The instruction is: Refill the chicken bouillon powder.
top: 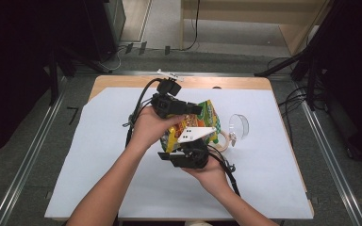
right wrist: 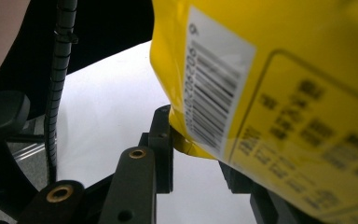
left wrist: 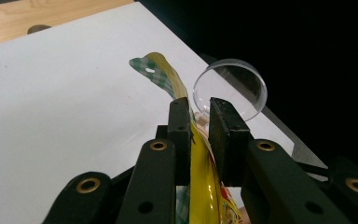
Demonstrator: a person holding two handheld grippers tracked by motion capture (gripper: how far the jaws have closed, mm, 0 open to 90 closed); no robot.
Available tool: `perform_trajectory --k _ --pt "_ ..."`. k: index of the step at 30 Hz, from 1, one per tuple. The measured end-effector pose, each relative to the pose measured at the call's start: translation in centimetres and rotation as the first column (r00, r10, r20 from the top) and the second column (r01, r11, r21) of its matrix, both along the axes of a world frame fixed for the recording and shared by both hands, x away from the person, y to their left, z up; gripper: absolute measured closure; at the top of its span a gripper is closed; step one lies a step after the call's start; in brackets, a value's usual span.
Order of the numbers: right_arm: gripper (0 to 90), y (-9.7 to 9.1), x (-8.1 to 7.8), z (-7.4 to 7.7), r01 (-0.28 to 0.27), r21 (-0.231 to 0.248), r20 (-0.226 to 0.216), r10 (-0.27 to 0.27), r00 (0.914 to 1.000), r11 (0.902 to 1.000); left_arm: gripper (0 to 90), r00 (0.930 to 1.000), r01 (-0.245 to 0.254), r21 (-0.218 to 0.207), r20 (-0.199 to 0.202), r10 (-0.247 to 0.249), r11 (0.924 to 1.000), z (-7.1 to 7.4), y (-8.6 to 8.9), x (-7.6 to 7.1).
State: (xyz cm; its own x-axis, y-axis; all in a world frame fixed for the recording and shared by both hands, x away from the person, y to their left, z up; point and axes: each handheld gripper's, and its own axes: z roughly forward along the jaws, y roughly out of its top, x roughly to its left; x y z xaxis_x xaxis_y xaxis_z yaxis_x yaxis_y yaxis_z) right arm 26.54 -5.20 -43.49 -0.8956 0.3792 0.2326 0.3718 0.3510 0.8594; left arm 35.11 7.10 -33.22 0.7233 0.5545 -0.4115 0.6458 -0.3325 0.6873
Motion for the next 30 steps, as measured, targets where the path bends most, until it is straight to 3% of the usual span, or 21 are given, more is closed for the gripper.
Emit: perform_trajectory --k 2,5,14,18,30 --pt "70.3 -0.03 0.18 -0.13 0.004 -0.007 0.005 -0.004 1.0000 1.0000 79.3 1.0000 -0.003 0.008 0.009 0.003 1.0000 -0.07 -0.25 0.01" --pt "70.3 -0.11 0.46 -0.31 0.010 0.010 -0.033 -0.010 0.9994 0.9999 79.3 1.0000 -0.003 0.030 0.009 0.003 0.9995 -0.09 -0.65 0.24" --pt "70.3 -0.21 0.54 -0.21 0.009 0.012 -0.034 -0.009 0.9994 0.9999 79.2 1.0000 -0.007 0.031 -0.001 0.007 0.9995 -0.11 -0.62 0.44" --pt "70.1 -0.10 0.60 -0.36 0.008 -0.005 -0.011 -0.008 0.9999 1.0000 79.3 1.0000 -0.010 0.016 0.001 0.010 0.9998 -0.22 -0.40 0.38" --pt "70.0 -0.15 0.65 -0.33 0.011 0.000 -0.022 -0.011 0.9997 0.9999 79.2 0.9999 -0.014 0.025 0.003 0.014 0.9996 -0.25 -0.59 0.50"
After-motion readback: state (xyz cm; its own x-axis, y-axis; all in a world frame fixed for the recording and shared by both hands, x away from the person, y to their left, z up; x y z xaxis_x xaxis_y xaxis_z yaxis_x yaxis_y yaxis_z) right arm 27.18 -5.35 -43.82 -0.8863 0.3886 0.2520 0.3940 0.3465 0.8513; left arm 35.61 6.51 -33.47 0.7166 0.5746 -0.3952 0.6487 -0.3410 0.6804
